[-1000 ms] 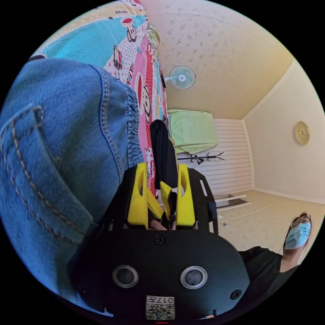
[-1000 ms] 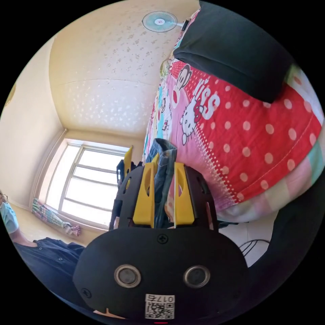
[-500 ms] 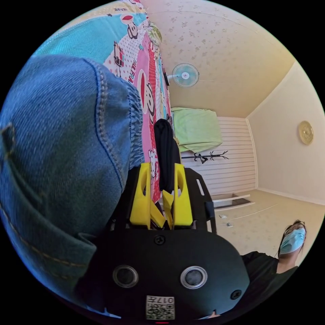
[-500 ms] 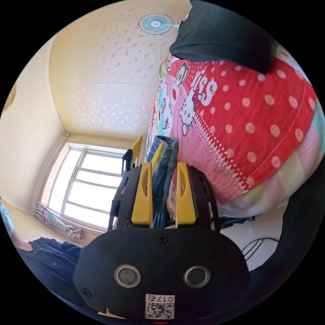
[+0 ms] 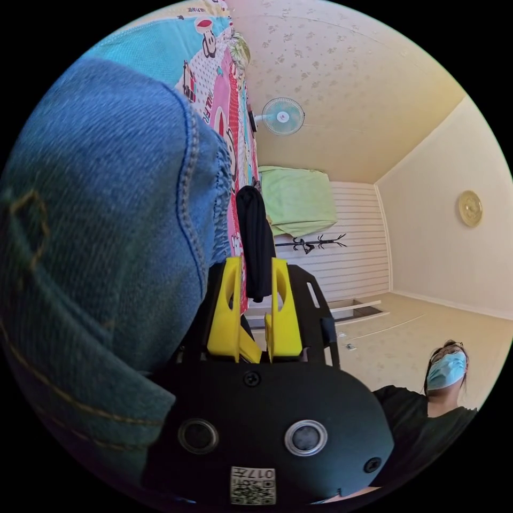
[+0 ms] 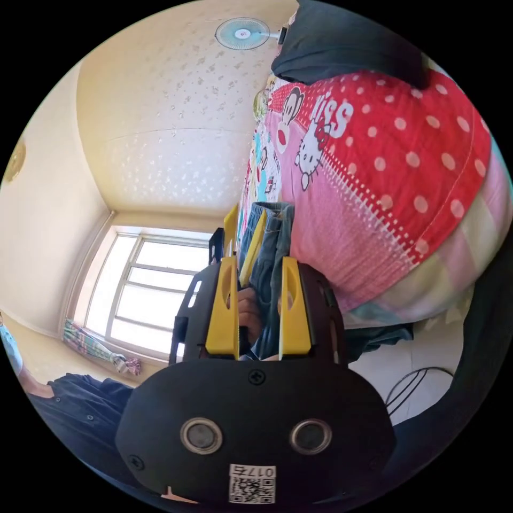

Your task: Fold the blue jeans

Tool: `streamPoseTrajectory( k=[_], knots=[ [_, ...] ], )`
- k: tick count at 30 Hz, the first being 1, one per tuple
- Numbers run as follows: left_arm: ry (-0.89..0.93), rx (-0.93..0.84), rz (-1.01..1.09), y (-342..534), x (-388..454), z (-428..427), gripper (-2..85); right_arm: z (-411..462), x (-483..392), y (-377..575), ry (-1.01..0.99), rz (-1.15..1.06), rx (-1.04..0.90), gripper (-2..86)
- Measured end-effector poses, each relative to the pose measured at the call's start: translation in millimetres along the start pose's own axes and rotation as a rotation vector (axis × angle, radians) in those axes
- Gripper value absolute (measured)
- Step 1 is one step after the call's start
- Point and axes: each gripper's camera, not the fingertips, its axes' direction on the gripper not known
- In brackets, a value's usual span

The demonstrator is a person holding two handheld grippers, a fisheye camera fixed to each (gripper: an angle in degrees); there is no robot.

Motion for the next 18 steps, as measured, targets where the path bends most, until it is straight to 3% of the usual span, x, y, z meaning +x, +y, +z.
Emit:
streamPoseTrajectory(
  k=[5,9,12,15,18],
  knots=[
    [-0.014,0.001,0.038,10.0,-4.6,17.0,7.8,23.4,-1.8,3.0,0.046,0.03,0.0,10.6],
    [0.041,-0.008,0.0,17.4,-10.1,32.7,11.8,43.6,-9.5,12.5,0.245,-0.014,-0.042,5.8],
    [0.08,-0.101,0.041,21.7,12.7,45.3,13.8,50.2,-8.6,20.4,0.285,-0.071,-0.086,4.1],
    [-0.181,-0.196,0.316,28.1,83.4,43.3,15.7,55.4,-5.5,33.8,0.296,-0.095,-0.087,3.5],
    [-0.446,-0.145,0.37,16.9,121.4,23.4,18.3,57.2,2.9,49.0,0.267,-0.089,-0.075,3.3]
  ],
)
